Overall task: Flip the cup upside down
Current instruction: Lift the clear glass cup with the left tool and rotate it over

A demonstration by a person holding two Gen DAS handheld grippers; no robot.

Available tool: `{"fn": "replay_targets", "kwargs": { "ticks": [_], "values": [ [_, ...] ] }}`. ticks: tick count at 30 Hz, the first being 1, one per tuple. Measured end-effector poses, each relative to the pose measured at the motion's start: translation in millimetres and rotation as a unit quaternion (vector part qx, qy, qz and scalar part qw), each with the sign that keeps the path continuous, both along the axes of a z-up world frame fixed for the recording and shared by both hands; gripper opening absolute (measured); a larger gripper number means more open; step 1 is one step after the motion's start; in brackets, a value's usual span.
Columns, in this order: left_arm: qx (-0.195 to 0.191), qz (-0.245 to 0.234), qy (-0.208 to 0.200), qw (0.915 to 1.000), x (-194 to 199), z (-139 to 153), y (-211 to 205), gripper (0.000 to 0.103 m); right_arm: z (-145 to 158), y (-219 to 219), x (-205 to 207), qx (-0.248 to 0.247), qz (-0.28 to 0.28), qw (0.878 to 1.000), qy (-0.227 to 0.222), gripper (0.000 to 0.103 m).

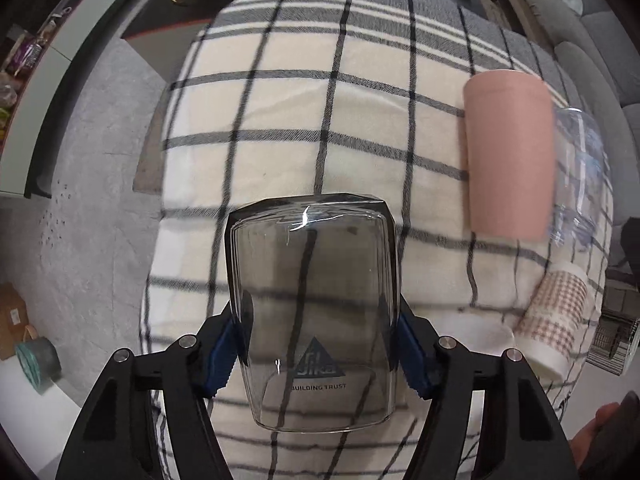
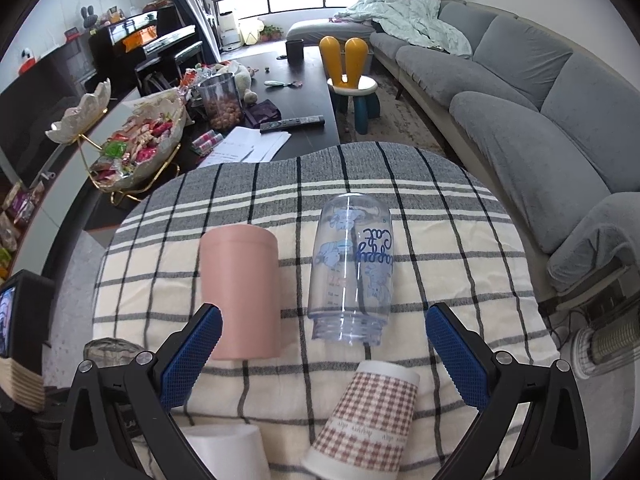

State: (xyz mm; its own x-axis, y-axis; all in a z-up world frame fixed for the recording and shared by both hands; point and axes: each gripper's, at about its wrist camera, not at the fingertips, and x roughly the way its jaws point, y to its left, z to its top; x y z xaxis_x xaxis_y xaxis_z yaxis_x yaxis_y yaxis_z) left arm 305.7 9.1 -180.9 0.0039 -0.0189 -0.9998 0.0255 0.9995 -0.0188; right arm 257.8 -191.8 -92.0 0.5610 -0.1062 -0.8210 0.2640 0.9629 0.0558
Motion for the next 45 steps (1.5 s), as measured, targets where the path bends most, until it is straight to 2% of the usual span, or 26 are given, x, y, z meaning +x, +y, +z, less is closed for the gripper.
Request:
{"fn": "replay_targets", "kwargs": {
  "ticks": [5, 11, 14, 18, 23, 30, 41, 45],
  "values": [
    [-0.002, 0.001, -0.024, 0.9997, -37.1, 23.8, -0.8, 0.067, 20.5, -2.4, -29.5, -0.001, 0.006, 1.0, -0.014, 0.102],
    [-0.001, 0.0, -0.045, 0.999, -104.4, 54.4, -13.6, 0.067, 39.6, -16.2, -83.2, -0.005, 0.014, 1.0, -0.019, 0.102],
    [0.001, -0.01, -0.048, 0.9988, -135.4, 54.3, -35.8, 0.067, 42.0, -28.1, -112.9, -0.016, 0.016, 1.0, -0.015, 0.102],
    [-0.019, -0.023, -0.034, 0.999, -165.9, 47.5, -68.6, 0.067, 36.2, -59.7, -147.8, -0.022, -0.004, 1.0, 0.008, 0.102],
    [-0.026, -0.065, -0.027, 0.9972, -184.0, 35.0, -122.0, 0.067, 24.7, -104.1, -181.2, -0.041, -0.038, 0.998, 0.038, 0.102],
    [-0.013, -0.109, -0.004, 0.9939, -198.9, 8.9, -177.0, 0.067, 3.9, -148.9, -211.5, -0.052, -0.078, 0.993, 0.07, 0.102],
    [0.019, -0.116, 0.018, 0.993, -196.9, -22.4, -206.4, 0.067, -19.7, -179.6, -224.7, -0.036, -0.099, 0.99, 0.095, 0.102],
    [0.026, -0.124, 0.003, 0.9919, -197.7, -24.1, -214.3, 0.068, -18.8, -179.0, -223.4, -0.035, -0.1, 0.99, 0.093, 0.102]
  ]
}}
